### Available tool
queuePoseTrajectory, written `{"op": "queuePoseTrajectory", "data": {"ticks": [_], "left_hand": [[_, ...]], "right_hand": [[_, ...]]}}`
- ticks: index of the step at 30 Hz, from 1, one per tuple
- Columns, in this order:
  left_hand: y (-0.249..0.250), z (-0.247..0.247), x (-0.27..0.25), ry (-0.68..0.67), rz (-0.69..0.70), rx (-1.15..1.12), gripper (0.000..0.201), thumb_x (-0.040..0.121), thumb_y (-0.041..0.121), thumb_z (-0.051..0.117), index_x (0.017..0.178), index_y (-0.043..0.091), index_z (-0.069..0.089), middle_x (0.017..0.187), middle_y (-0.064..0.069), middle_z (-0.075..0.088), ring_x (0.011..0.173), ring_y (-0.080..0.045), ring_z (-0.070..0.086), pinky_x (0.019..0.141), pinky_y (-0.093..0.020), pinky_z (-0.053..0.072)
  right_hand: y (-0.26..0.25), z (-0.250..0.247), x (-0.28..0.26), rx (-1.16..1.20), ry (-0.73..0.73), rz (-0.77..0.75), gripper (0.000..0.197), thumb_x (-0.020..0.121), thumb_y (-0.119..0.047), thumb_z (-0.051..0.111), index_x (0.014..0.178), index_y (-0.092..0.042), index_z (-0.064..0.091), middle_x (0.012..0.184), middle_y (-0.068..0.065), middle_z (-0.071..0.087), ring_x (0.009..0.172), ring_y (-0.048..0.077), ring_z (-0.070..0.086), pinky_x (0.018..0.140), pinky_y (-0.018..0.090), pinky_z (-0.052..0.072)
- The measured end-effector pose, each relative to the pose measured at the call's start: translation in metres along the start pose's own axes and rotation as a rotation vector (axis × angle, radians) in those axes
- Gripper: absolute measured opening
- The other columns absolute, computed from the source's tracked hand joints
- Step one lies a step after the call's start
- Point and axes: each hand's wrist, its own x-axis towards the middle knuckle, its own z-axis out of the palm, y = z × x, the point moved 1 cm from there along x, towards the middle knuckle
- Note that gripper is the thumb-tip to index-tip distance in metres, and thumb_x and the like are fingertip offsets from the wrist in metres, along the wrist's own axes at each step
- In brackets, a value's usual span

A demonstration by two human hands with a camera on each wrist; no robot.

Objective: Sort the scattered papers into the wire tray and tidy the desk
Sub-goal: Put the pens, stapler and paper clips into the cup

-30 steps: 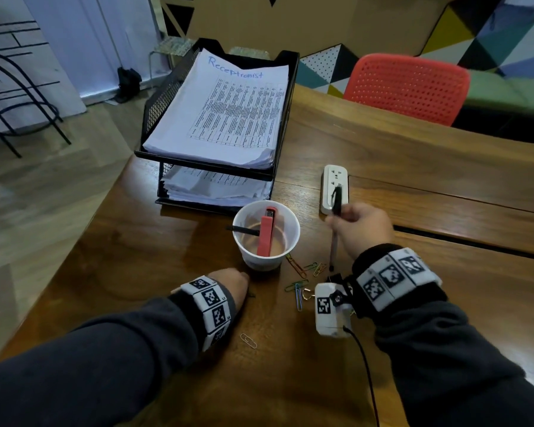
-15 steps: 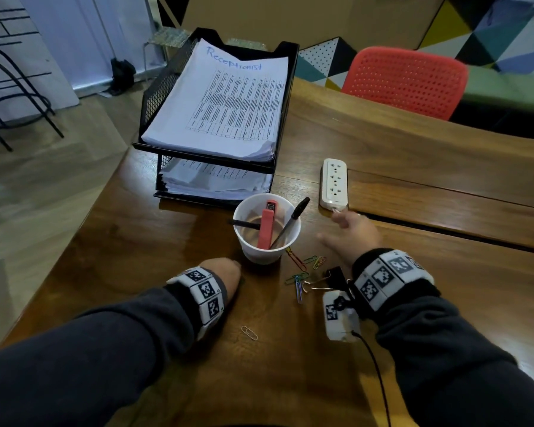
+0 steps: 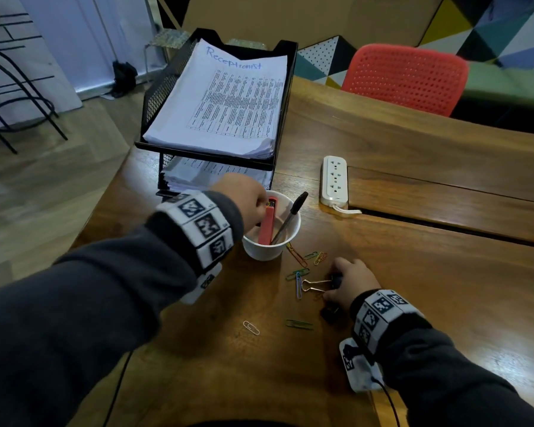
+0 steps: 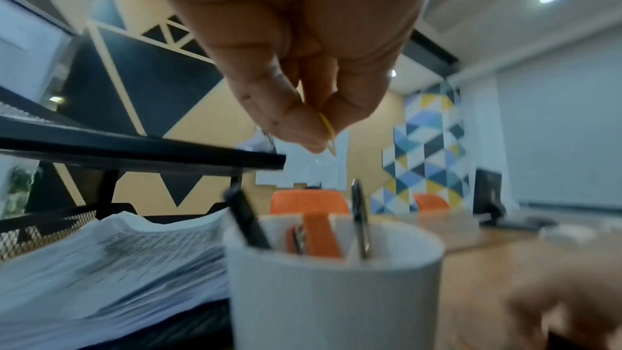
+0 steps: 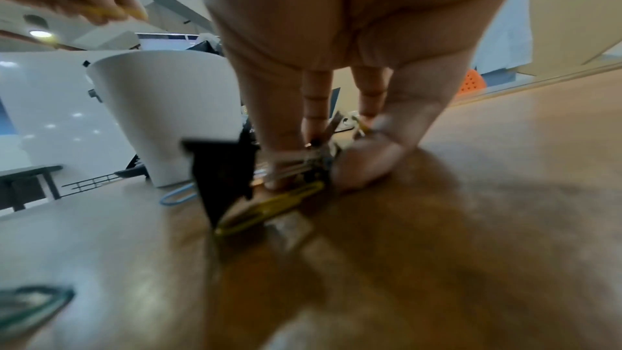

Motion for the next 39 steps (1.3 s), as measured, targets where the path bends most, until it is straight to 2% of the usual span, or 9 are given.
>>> {"op": "queuePoseTrajectory", "data": {"ticks": [3, 9, 13, 16, 24, 30, 34, 37, 39], "left_hand": [[0.000, 0.020, 0.010, -0.194, 0.050, 0.106, 0.029, 0.094, 0.024, 0.043, 0.114, 0.023, 0.064, 0.113, -0.002, 0.064, 0.103, -0.021, 0.058, 0.087, -0.029, 0.045], [-0.007, 0.038, -0.039, -0.049, 0.270, -0.033, 0.027, 0.092, 0.025, 0.047, 0.114, 0.020, 0.061, 0.122, 0.003, 0.054, 0.111, -0.014, 0.051, 0.096, -0.025, 0.042], [-0.014, 0.074, -0.075, -0.525, 0.300, 0.073, 0.038, 0.092, 0.030, 0.048, 0.130, 0.031, 0.046, 0.135, 0.008, 0.041, 0.120, -0.011, 0.043, 0.098, -0.024, 0.038], [-0.021, 0.096, -0.073, -0.707, 0.234, 0.101, 0.042, 0.091, 0.032, 0.050, 0.133, 0.034, 0.044, 0.143, 0.007, 0.033, 0.129, -0.016, 0.036, 0.105, -0.032, 0.036], [-0.010, 0.127, -0.061, -0.778, 0.210, 0.278, 0.035, 0.093, 0.021, 0.048, 0.128, 0.019, 0.053, 0.134, -0.007, 0.046, 0.122, -0.026, 0.047, 0.101, -0.036, 0.043], [-0.007, 0.121, -0.063, -0.856, 0.203, 0.297, 0.036, 0.094, 0.025, 0.047, 0.130, 0.020, 0.048, 0.132, -0.009, 0.045, 0.120, -0.027, 0.047, 0.098, -0.038, 0.043], [-0.002, 0.084, -0.061, -0.595, 0.062, 0.002, 0.028, 0.092, 0.030, 0.048, 0.118, 0.021, 0.051, 0.116, -0.003, 0.057, 0.105, -0.021, 0.057, 0.088, -0.033, 0.049], [-0.005, 0.045, -0.053, -0.072, -0.007, -0.264, 0.013, 0.088, 0.028, 0.053, 0.098, 0.021, 0.058, 0.093, 0.002, 0.062, 0.086, -0.016, 0.060, 0.080, -0.031, 0.053], [-0.011, 0.030, -0.041, 0.137, 0.000, -0.223, 0.010, 0.087, 0.026, 0.053, 0.089, 0.020, 0.060, 0.083, 0.002, 0.062, 0.078, -0.016, 0.059, 0.074, -0.030, 0.053]], "right_hand": [[0.001, -0.004, 0.001, 0.046, -0.016, -0.016, 0.051, 0.073, -0.022, 0.077, 0.115, -0.023, 0.050, 0.122, 0.005, 0.053, 0.108, 0.023, 0.055, 0.087, 0.030, 0.048], [0.009, -0.014, -0.004, 0.159, 0.004, -0.064, 0.035, 0.080, -0.015, 0.069, 0.106, -0.022, 0.047, 0.116, 0.004, 0.059, 0.095, 0.022, 0.056, 0.085, 0.034, 0.052], [-0.007, -0.046, -0.023, 0.453, 0.193, -0.192, 0.033, 0.081, -0.007, 0.065, 0.096, -0.030, 0.047, 0.110, 0.004, 0.058, 0.097, 0.025, 0.060, 0.079, 0.043, 0.057], [-0.039, -0.071, -0.044, 0.578, 0.320, -0.349, 0.032, 0.083, -0.007, 0.063, 0.097, -0.033, 0.050, 0.092, -0.011, 0.050, 0.092, 0.019, 0.058, 0.076, 0.039, 0.058], [-0.092, -0.060, -0.026, -0.091, 0.284, -0.581, 0.054, 0.095, -0.008, 0.041, 0.136, -0.043, 0.040, 0.127, 0.002, 0.050, 0.117, 0.025, 0.037, 0.098, 0.033, 0.032], [-0.102, -0.061, -0.024, -0.260, 0.185, -0.639, 0.061, 0.094, -0.005, 0.042, 0.144, -0.037, 0.029, 0.140, 0.006, 0.046, 0.125, 0.026, 0.044, 0.100, 0.033, 0.039], [-0.093, -0.067, -0.024, -0.043, 0.258, -0.560, 0.049, 0.093, -0.006, 0.043, 0.135, -0.031, 0.047, 0.131, 0.004, 0.055, 0.117, 0.023, 0.053, 0.099, 0.036, 0.046], [-0.066, -0.072, -0.004, 0.231, 0.417, -0.338, 0.031, 0.093, -0.009, 0.048, 0.115, -0.023, 0.064, 0.121, 0.001, 0.062, 0.113, 0.020, 0.056, 0.097, 0.033, 0.047], [-0.052, -0.065, 0.016, 0.072, 0.223, -0.161, 0.034, 0.092, -0.011, 0.050, 0.122, -0.024, 0.059, 0.130, 0.002, 0.056, 0.120, 0.022, 0.052, 0.099, 0.034, 0.047]]}}
